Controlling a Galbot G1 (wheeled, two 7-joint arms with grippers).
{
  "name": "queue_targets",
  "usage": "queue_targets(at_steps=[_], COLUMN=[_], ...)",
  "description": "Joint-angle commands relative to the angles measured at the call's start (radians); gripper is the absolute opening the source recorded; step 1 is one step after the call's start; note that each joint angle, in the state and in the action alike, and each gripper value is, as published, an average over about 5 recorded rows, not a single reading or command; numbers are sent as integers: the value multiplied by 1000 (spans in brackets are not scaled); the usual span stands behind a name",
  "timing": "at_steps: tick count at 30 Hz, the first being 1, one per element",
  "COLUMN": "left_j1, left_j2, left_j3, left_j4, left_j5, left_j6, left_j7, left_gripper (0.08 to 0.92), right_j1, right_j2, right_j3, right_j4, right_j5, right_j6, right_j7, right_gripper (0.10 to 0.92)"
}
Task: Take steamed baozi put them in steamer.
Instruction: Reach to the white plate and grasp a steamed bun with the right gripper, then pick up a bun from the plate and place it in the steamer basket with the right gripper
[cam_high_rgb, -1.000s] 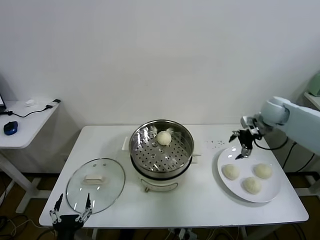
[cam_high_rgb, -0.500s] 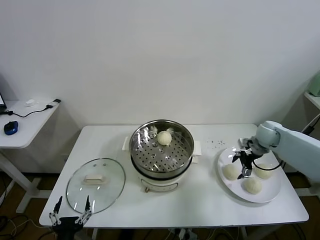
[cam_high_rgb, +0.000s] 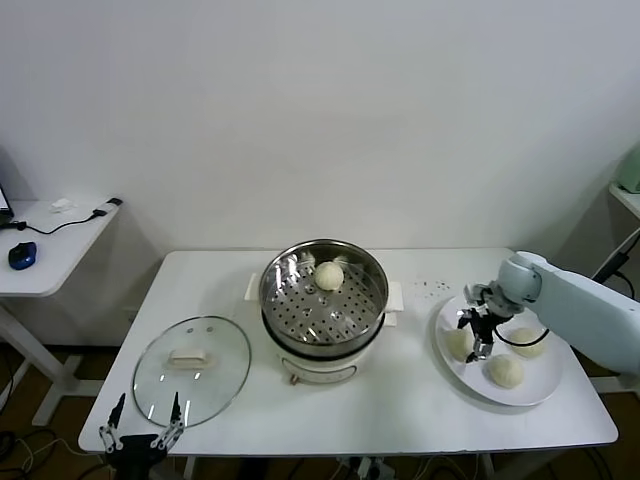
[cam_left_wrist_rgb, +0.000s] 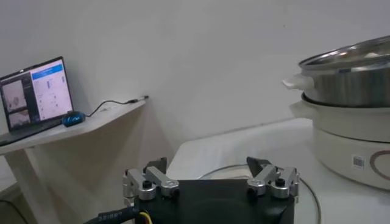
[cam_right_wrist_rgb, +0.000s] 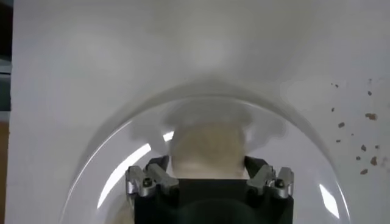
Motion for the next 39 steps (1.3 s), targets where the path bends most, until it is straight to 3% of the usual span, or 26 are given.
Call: queue_targets(at_steps=[1,6,12,19,27,34,39], left_j1=[1,2,3,4,9,4,8], left_j2=[0,1,1,2,-7,-20,-24], left_j3=[1,0,1,5,32,57,64], left_j4=[1,0,-1,-2,-9,-20,-24], left_j5=[1,0,0,-2,-4,-10,-21], left_j6=[0,-1,-2,-7,-23,-22,-24], left_j7=[0,-1,0,0,0,1,-1], left_gripper=[823,823,823,823,823,823,823], right_j1=[-17,-8,30,382,867,897,844], right_j2=[16,12,-7,-13,189,422,568], right_j3=[18,16,-4,-259,-652,-651,-630], right_j4=[-23,-26,-4,26,23,38,46], right_j5=[-13,-9,37,290,740,916,955], right_j6=[-1,1,-8,-27,-62,-133,-181], right_j7=[-5,-17,-16,-13,-4,68,141], right_gripper=[693,607,574,568,576,570,568])
